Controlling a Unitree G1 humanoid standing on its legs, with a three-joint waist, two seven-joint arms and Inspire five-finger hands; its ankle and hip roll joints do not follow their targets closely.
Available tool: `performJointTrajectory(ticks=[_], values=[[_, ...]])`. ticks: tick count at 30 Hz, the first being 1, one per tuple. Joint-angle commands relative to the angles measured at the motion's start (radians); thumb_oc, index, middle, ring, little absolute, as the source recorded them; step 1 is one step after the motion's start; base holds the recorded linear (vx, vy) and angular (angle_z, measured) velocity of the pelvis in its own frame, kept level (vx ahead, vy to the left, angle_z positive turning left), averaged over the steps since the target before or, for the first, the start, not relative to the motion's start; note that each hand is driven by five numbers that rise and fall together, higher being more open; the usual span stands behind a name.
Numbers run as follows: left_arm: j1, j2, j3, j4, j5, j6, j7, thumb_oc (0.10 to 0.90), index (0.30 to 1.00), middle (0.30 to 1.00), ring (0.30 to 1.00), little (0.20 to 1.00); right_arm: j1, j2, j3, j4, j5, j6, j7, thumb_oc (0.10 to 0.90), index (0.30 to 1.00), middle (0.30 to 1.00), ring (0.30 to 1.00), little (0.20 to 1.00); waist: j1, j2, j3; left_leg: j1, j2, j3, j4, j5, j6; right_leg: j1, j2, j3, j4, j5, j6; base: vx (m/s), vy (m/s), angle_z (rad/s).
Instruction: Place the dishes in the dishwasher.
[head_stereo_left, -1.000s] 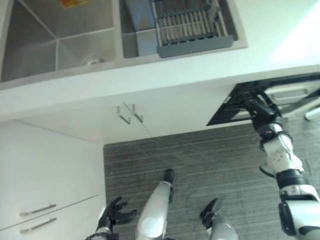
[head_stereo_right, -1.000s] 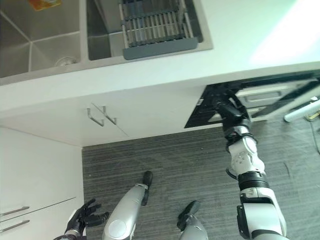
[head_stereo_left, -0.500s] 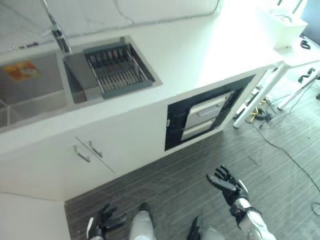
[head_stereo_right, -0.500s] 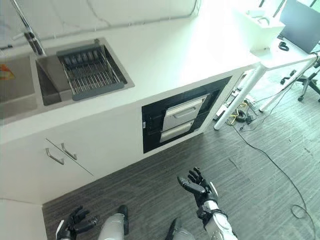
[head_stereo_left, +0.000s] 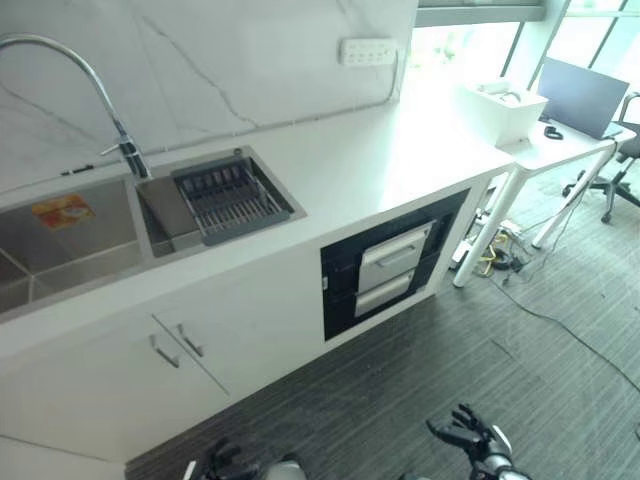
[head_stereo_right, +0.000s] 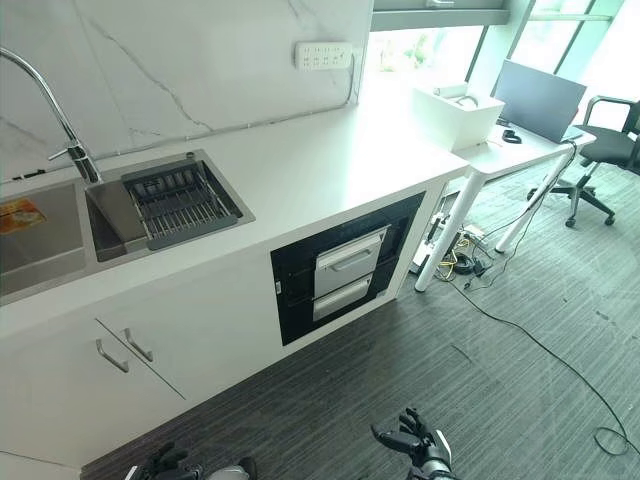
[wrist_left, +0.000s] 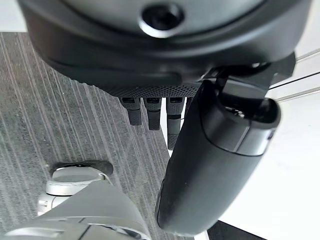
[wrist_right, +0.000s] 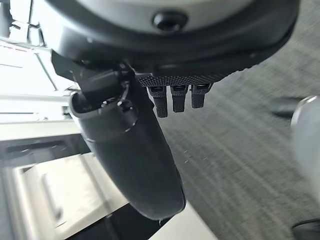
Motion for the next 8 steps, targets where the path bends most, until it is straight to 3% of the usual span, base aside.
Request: performJointTrajectory(ticks=[1, 8], values=[[-0.036, 0.042, -0.010, -0.014, -0.002, -0.035, 0.007, 0.800, 0.900, 0.900, 0.900, 0.900, -0.074, -0.043, -0.039, -0.025, -0.036, -0.081, 0.031, 0.800, 0.900, 0.900, 0.900, 0.900, -0.001, 0.006, 0.039, 0.095, 0.017, -0.002, 0.049, -0.170, -0.020, 0.065, -0.020, 0.001, 0.014, -0.093, 0.051, 0.00, 0.000, 0.00], [-0.043, 0.040, -0.012, 0.016, 0.017, -0.032, -0.041, 0.800, 0.900, 0.900, 0.900, 0.900, -0.070, -0.041, -0.050, 0.099, -0.090, -0.075, 0.046, 0.800, 0.900, 0.900, 0.900, 0.900, -0.002, 0.008, 0.031, 0.108, 0.016, -0.009, 0.049, -0.178, -0.020, 0.077, -0.011, 0.001, 0.014, -0.100, 0.047, 0.01, 0.002, 0.03]])
